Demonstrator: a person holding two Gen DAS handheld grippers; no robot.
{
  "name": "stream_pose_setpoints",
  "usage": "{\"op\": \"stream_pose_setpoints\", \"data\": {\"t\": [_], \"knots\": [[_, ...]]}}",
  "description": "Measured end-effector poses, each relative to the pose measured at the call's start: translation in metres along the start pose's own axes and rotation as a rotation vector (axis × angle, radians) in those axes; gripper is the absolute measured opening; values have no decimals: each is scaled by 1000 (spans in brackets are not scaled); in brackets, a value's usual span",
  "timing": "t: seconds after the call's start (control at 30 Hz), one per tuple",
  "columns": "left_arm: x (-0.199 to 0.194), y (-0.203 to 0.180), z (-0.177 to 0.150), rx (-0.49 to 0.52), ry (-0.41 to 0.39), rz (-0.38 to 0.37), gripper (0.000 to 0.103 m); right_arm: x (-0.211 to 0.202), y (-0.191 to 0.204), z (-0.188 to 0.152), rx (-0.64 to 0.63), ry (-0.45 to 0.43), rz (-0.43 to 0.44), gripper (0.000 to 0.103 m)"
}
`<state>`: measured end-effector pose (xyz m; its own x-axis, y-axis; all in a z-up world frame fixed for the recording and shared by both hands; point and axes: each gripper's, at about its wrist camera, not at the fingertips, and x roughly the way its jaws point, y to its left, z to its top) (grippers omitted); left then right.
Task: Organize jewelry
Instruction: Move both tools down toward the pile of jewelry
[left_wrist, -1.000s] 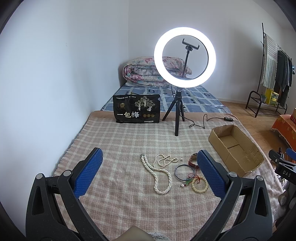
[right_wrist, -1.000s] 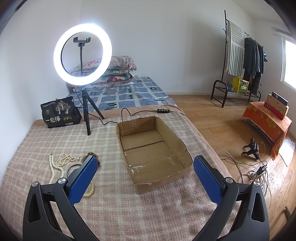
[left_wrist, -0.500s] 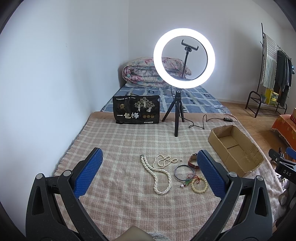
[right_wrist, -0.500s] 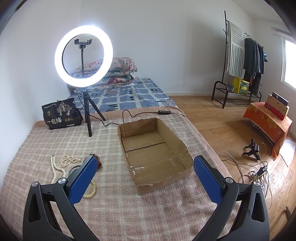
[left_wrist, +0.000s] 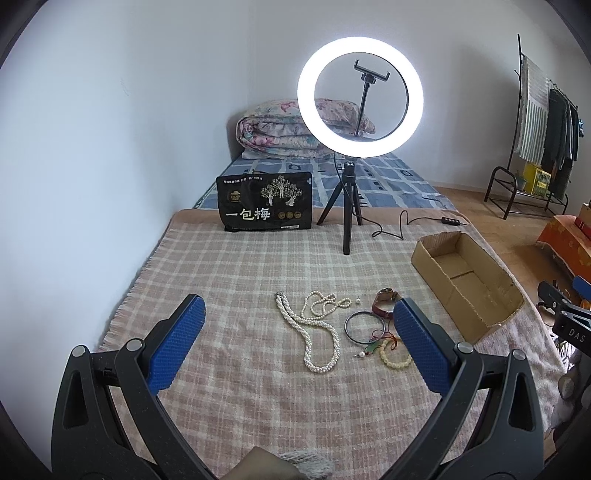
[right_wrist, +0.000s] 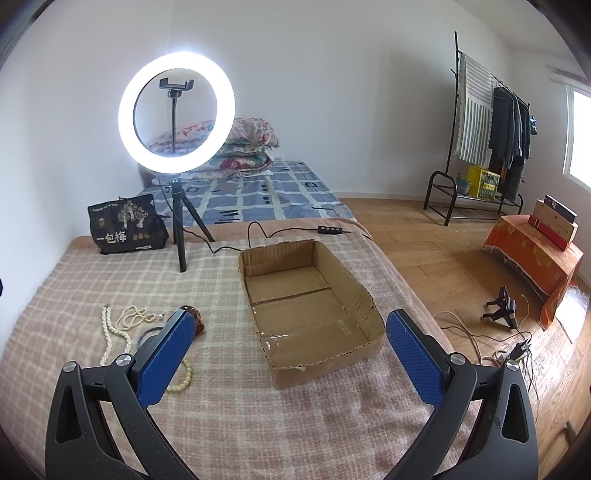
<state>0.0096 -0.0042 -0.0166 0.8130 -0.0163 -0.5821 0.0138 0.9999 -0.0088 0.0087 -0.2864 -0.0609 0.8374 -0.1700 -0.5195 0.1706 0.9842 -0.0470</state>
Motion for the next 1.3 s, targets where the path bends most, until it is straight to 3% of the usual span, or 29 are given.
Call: {"op": "stream_pose_setpoints", "data": {"t": [0.3, 0.5, 0.6, 0.7, 0.87, 1.07, 1.2, 1.27, 1.3], "knots": [[32, 3, -9, -9, 137, -59, 103, 5, 16, -4, -59, 4, 31, 103], [64, 20, -19, -85, 293, -149, 103, 19, 25, -9, -69, 52, 59, 103], [74, 29, -24, -107, 310, -148, 103, 28, 27, -10, -65, 86, 84, 103], [81, 43, -30, -157, 318, -218, 103, 38, 31, -13, -67, 125, 125, 103], [95, 53, -39, -141, 360, -121, 103, 53, 47, -25, -126, 158, 180, 103], [108, 53, -52, -75, 388, -75, 103, 70, 73, -43, -234, 232, 236, 103], [117, 58, -60, -75, 412, -73, 94, 76, 80, -46, -253, 261, 271, 101], [122, 60, -64, -85, 433, -86, 76, 81, 81, -45, -246, 280, 277, 98], [125, 61, -65, -93, 442, -87, 74, 85, 81, -46, -242, 291, 279, 96]]}}
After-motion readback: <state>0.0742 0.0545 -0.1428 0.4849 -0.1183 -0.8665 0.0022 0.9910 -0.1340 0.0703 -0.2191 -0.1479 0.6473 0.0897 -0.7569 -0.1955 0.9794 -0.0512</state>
